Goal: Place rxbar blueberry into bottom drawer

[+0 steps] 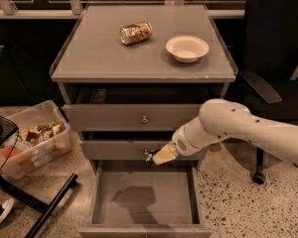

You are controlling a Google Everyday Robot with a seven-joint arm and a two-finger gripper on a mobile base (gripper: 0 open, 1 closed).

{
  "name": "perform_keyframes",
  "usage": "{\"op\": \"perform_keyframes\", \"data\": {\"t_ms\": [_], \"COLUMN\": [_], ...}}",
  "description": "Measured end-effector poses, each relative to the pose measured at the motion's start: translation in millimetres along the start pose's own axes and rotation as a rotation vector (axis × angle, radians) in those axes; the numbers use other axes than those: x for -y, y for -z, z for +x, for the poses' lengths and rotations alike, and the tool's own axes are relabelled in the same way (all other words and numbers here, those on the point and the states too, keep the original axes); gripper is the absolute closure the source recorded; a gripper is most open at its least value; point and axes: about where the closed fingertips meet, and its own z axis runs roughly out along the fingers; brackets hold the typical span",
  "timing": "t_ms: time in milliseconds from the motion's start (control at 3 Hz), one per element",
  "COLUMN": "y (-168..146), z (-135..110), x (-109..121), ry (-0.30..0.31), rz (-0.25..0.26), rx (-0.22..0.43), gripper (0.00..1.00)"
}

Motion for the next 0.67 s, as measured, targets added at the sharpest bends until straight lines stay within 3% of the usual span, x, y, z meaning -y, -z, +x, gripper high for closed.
{"op": "perform_keyframes", "data": {"t_ms": [333,667], "y": [-16,-71], "z": [11,57], "x": [4,20], "ry": [-0.023,-0.108], "rz": [-0.033,-0.085], "rx": [-0.005,0.003], "gripper": [1.0,1.0]}}
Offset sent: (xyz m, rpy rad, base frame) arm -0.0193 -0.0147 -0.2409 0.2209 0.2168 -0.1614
